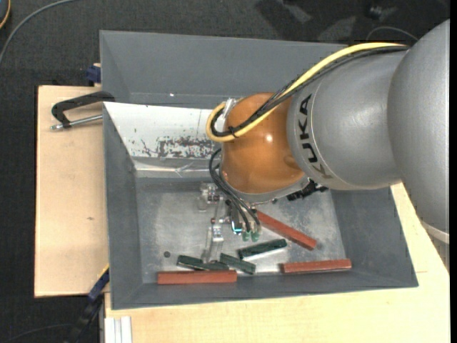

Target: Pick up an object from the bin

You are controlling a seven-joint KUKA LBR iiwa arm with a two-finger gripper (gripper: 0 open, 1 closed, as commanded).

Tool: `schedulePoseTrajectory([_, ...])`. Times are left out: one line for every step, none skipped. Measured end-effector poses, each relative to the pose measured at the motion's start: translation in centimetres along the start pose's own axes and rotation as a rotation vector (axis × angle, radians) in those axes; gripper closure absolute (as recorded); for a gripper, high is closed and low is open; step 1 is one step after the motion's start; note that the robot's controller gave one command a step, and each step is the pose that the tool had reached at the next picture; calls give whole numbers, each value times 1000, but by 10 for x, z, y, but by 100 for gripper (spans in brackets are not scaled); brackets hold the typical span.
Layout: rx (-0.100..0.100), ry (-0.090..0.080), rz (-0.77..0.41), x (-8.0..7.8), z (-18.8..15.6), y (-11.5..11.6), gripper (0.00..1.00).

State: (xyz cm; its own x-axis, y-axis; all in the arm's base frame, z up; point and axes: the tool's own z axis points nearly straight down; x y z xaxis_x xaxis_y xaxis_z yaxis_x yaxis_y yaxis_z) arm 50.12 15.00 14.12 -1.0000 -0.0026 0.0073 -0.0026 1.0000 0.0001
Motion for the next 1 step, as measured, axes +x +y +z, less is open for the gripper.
schedulePoseTrajectory([2,-5,-88,4,64,-61,0])
